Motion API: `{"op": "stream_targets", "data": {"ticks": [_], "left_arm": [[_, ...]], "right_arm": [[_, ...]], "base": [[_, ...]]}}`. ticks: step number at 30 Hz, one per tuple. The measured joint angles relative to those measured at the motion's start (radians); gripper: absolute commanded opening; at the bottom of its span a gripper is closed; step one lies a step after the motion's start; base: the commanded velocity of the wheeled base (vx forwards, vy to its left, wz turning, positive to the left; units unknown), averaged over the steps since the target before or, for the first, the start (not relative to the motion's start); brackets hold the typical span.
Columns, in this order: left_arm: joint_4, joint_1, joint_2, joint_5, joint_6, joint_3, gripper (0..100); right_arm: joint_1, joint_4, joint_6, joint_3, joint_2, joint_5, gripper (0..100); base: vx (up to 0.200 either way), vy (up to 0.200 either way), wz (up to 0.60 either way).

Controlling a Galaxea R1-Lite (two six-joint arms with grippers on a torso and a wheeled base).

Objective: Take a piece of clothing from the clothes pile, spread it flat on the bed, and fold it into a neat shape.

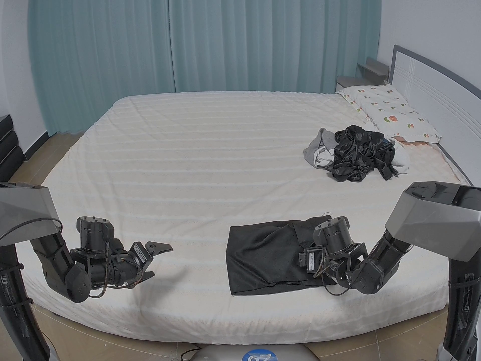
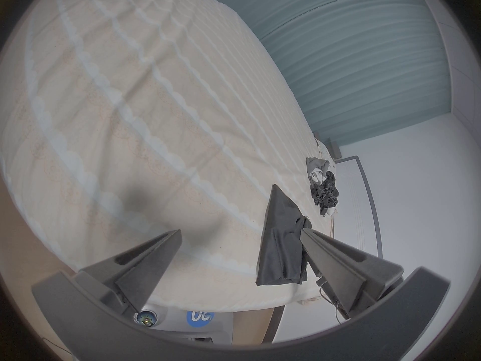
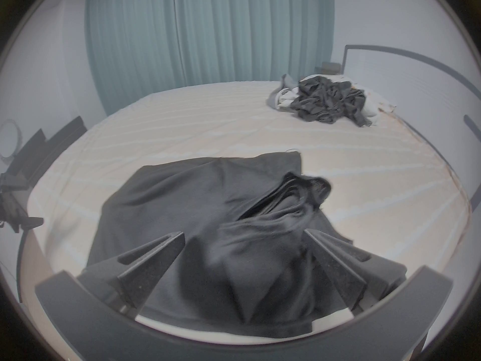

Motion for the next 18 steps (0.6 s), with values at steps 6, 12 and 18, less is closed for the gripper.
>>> {"op": "stream_targets", "data": {"ticks": [6, 12, 18], "left_arm": [[0.0, -0.001, 0.001, 0.0, 0.0, 0.002, 100], [0.0, -0.003, 0.003, 0.0, 0.0, 0.004, 100], [0.0, -0.005, 0.003, 0.0, 0.0, 0.006, 100]], "right_arm": [[-0.044, -0.01, 0.003, 0.048, -0.019, 0.006, 100], [-0.09, -0.014, 0.013, 0.108, -0.044, 0.014, 100], [-0.147, -0.065, 0.014, 0.187, -0.067, 0.035, 100]], "base": [[0.0, 0.0, 0.0], [0.0, 0.0, 0.0], [0.0, 0.0, 0.0]]}}
